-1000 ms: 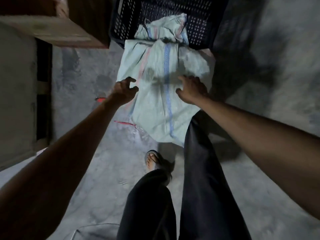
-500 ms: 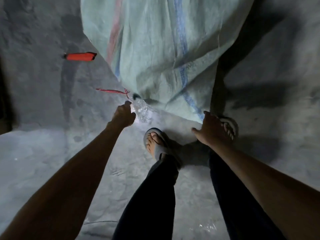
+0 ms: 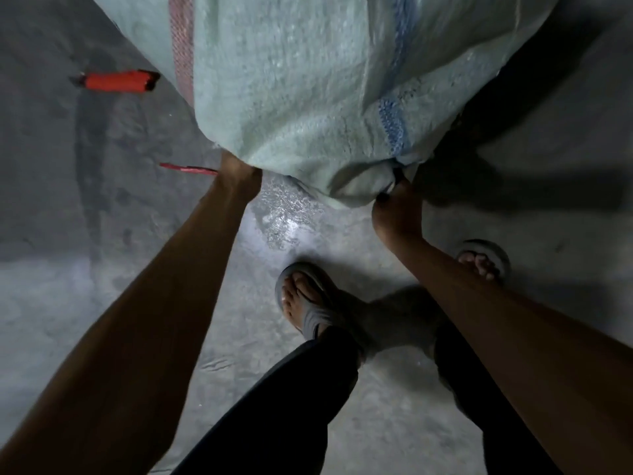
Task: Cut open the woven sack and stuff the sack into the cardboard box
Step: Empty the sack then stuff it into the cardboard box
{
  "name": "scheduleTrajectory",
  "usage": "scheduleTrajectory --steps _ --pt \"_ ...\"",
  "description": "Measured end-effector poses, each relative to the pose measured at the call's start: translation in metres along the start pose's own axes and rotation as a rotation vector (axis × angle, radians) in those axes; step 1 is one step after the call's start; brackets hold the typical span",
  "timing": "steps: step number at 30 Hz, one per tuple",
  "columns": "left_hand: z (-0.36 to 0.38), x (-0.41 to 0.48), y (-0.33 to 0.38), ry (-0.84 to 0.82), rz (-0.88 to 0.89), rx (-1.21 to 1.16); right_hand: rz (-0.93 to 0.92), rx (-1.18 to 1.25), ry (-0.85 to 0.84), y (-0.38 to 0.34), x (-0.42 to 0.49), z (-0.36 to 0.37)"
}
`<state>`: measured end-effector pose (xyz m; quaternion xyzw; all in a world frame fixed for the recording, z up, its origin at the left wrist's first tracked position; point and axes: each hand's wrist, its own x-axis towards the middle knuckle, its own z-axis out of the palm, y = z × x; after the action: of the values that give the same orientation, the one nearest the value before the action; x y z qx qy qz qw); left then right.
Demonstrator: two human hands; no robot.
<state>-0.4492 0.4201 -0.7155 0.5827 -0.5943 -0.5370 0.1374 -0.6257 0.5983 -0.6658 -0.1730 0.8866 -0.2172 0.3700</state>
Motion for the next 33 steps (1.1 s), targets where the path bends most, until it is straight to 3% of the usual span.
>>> scheduleTrajectory --steps 1,2,3,4,6,8,9,10,12,15,19,23,27,29,31,33 --pt "-0.005 -0.002 0.010 -0.062 0.090 -0.009 0.012 0.006 -0.015 -0.007 -0.003 -0.014" --pt "-0.011 -0.010 0.025 -0.294 0.126 -0.122 0.031 -0.055 -0.049 -0.015 -0.007 -0.030" --pt "-0.015 -0.019 0.051 -0.522 0.019 -0.216 0.064 -0.123 -0.083 -0.025 -0.010 -0.048" --pt "-0.019 -0.018 0.065 -0.545 0.062 -0.177 0.099 -0.173 -0.066 -0.037 -0.013 -0.068" --pt "-0.033 -0.023 0.103 -0.422 0.139 -0.244 0.198 -0.114 0.016 -0.074 -0.020 -0.112" --pt "-0.038 -0.043 0.176 -0.263 -0.040 -0.576 0.274 -0.065 0.060 -0.113 -0.028 -0.156" --pt "-0.042 -0.055 0.213 -0.119 -0.093 -0.618 0.289 -0.058 0.062 -0.133 -0.033 -0.178" --pt "-0.051 -0.062 0.249 -0.016 -0.275 -0.722 0.274 -0.053 0.067 -0.153 -0.040 -0.198" --pt "-0.068 -0.070 0.317 0.113 -0.363 -0.714 0.168 -0.042 0.080 -0.195 -0.060 -0.230" --pt "-0.088 -0.067 0.377 0.173 -0.321 -0.584 -0.056 -0.148 0.003 -0.241 -0.100 -0.252" --pt "-0.095 -0.068 0.421 0.093 -0.298 -0.486 -0.264 -0.441 -0.028 -0.288 -0.124 -0.255" --pt "-0.066 -0.085 0.402 -0.077 -0.372 -0.537 -0.387 -0.594 0.025 -0.317 -0.088 -0.219" --pt "-0.055 -0.058 0.378 -0.069 -0.430 -0.791 -0.482 -0.636 -0.059 -0.330 -0.047 -0.184" --pt "-0.054 -0.037 0.374 -0.080 -0.443 -0.847 -0.445 -0.664 -0.065 -0.331 -0.018 -0.188" --pt "-0.050 -0.015 0.357 -0.008 -0.385 -0.616 -0.396 -0.699 -0.073 -0.329 0.017 -0.198" --pt "-0.047 0.001 0.324 0.136 -0.292 -0.194 -0.357 -0.730 -0.112 -0.325 0.048 -0.202"
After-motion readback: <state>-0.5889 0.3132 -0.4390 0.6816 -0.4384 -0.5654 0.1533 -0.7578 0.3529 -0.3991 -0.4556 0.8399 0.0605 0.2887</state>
